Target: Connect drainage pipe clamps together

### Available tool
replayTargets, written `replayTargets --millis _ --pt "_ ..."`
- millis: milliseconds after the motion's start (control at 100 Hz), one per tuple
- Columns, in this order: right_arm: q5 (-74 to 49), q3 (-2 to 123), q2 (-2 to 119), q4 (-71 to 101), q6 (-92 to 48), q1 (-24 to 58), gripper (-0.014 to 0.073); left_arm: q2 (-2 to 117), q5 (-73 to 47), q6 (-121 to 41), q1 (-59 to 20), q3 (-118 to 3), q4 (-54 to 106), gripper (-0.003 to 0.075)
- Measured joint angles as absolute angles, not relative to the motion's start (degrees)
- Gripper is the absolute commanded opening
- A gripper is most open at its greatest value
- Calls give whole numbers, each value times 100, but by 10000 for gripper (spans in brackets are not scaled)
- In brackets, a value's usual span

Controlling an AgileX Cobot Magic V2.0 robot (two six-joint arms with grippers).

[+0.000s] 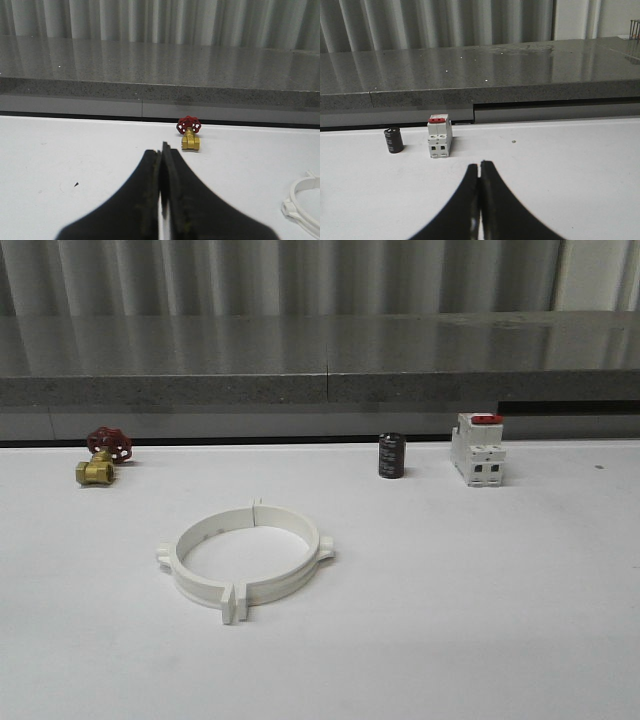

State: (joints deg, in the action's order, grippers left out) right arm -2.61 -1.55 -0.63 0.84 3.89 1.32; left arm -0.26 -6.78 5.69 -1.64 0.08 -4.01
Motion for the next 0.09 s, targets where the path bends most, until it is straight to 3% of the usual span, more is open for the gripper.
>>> replayTargets --millis 90 --pt "-261 -155 -63 84 400 132 -68 -26 -678 569 -164 8 -401 -21"
